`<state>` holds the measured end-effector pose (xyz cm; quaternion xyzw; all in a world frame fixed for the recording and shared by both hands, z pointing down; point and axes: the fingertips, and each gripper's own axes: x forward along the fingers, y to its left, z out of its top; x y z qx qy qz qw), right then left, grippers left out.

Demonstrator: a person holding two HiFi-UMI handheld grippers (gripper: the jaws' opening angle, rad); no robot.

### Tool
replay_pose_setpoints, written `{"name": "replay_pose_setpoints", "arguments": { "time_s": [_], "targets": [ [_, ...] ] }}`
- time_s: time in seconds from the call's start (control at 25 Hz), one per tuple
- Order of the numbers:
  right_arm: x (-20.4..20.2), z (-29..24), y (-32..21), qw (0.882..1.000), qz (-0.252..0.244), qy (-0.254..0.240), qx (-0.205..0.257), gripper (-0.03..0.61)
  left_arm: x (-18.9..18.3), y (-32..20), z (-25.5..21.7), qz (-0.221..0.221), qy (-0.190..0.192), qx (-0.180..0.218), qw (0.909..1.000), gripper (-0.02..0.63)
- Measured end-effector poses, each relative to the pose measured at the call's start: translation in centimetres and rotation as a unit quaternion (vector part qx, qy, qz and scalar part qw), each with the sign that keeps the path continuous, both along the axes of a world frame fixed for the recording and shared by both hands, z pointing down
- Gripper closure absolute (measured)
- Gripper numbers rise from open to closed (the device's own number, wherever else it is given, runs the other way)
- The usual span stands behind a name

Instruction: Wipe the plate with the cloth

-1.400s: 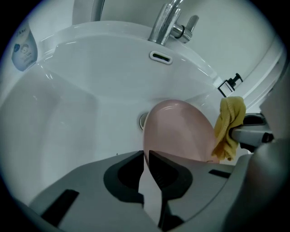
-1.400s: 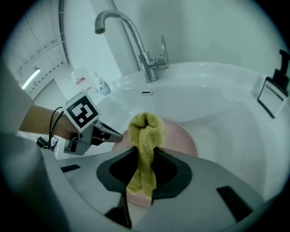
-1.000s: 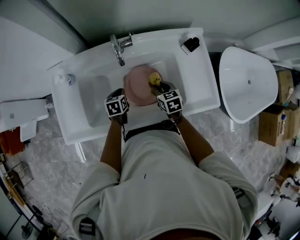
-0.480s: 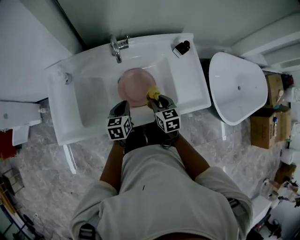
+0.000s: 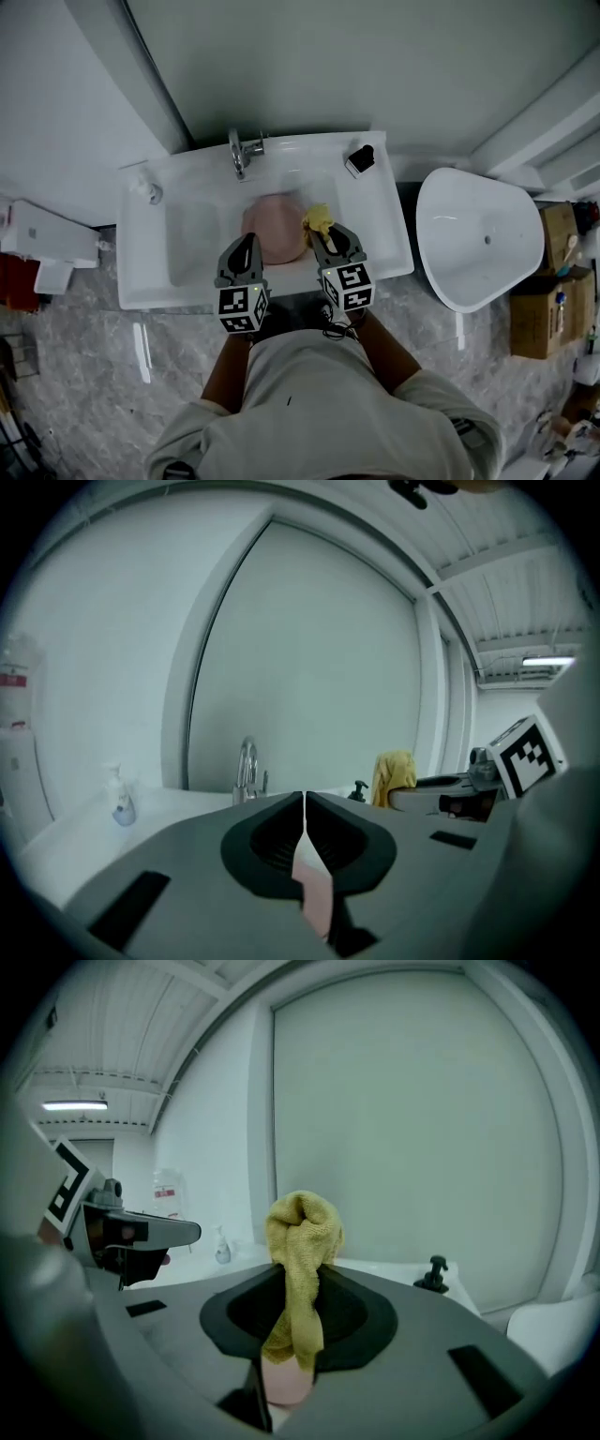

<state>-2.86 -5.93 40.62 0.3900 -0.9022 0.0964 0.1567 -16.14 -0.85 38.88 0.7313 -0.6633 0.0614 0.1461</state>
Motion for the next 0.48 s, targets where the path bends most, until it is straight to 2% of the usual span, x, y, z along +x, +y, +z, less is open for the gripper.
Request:
{"name": "replay_pose_setpoints", "arguments": {
  "time_s": [0.28, 0.48],
  "targets": [
    [2.6, -10.5, -0.3, 0.993, -0.025, -0.041, 0.104, 0.491, 1.1, 0.3, -8.5, -0.05, -0.03, 0.072, 0.9957, 0.588],
    [5.0, -13.8, 0.0, 0.988, -0.037, -0.056, 0.141, 0.492, 3.1, 0.7, -11.1, -0.06, -0.041, 0.096, 0.9927, 0.588]
  ]
}}
